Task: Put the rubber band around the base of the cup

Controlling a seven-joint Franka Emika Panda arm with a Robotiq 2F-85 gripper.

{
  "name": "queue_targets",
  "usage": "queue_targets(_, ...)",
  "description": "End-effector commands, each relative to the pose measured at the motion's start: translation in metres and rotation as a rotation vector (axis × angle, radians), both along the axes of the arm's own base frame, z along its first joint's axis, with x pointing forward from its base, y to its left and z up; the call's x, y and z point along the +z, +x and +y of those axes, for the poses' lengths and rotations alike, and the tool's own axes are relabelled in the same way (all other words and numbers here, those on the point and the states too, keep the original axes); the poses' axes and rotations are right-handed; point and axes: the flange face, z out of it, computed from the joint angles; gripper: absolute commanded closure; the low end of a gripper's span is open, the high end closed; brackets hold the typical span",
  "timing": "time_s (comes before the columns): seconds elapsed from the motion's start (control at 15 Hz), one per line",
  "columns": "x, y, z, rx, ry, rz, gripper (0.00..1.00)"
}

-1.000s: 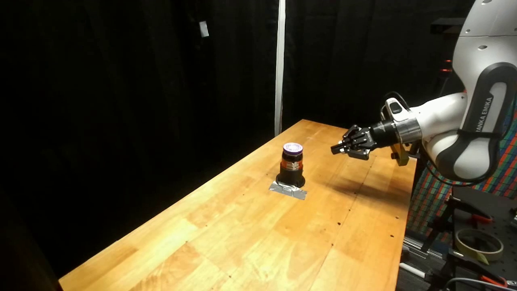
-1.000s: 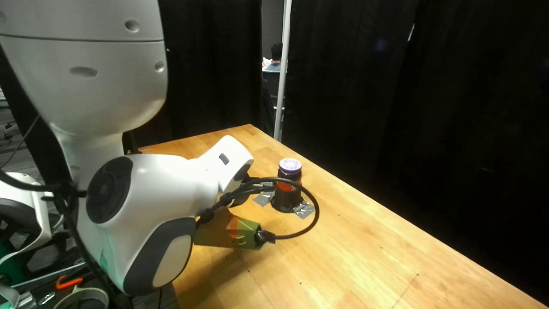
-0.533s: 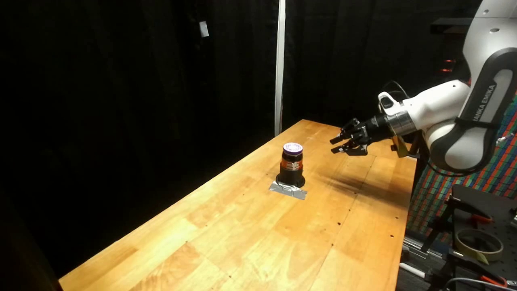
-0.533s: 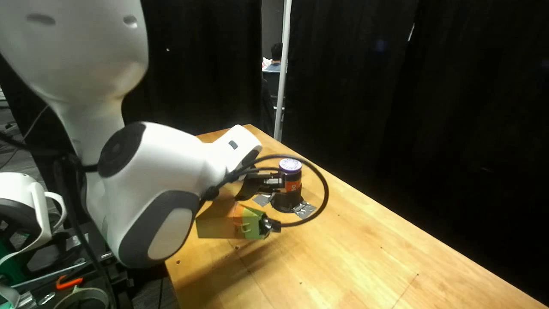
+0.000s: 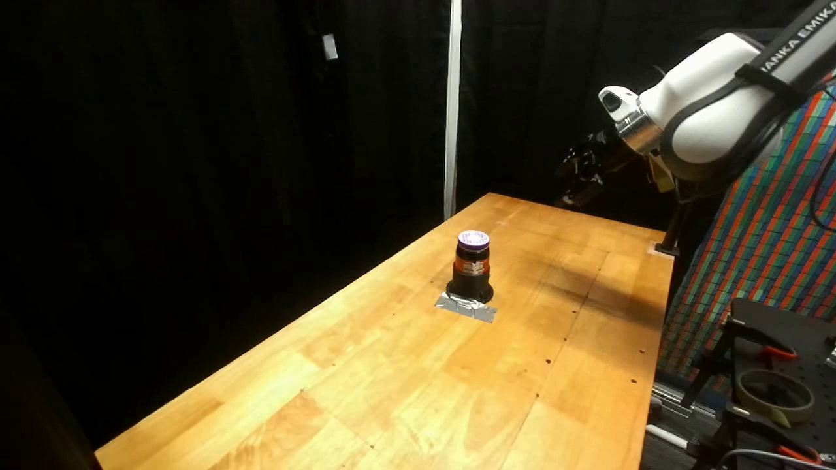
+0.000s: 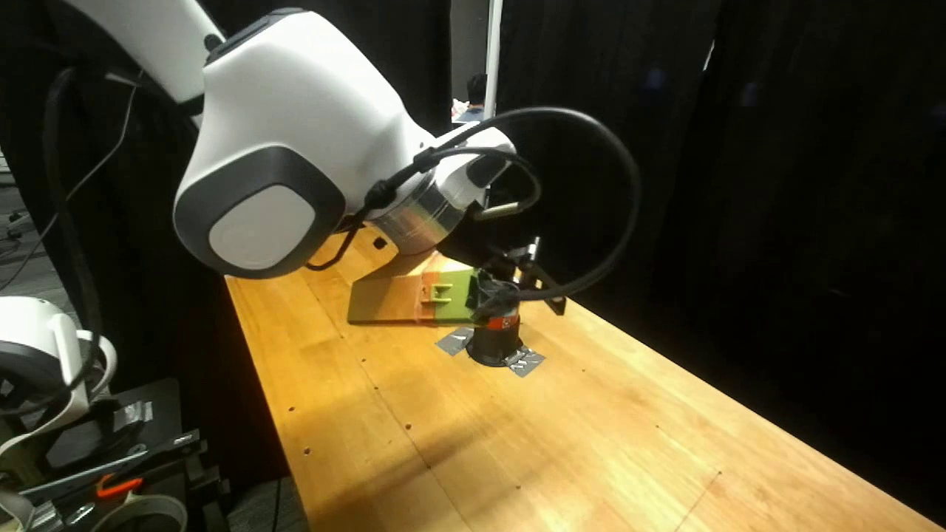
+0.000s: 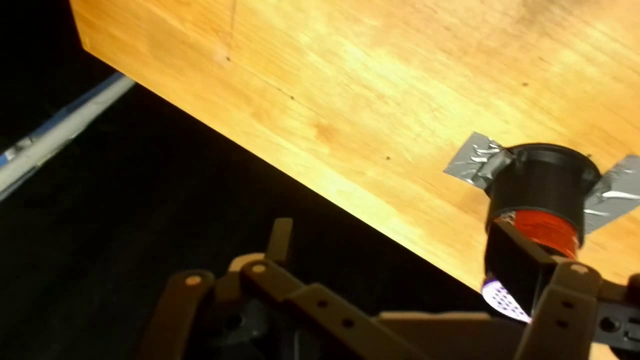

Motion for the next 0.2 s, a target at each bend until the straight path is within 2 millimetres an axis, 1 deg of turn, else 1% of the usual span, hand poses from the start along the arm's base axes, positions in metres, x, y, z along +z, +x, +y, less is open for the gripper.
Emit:
queue_targets(0.0,-0.021,0.01,-0.045,-0.106,-0.066,0.047,0.0)
queue_targets(0.07,-0.022,0.004,-0.048,-0.154,-0.056,0.04,0.0)
queue_targets(0.13,-0.028,-0.004,-0.051,-0.195,-0.053,0.051,0.0)
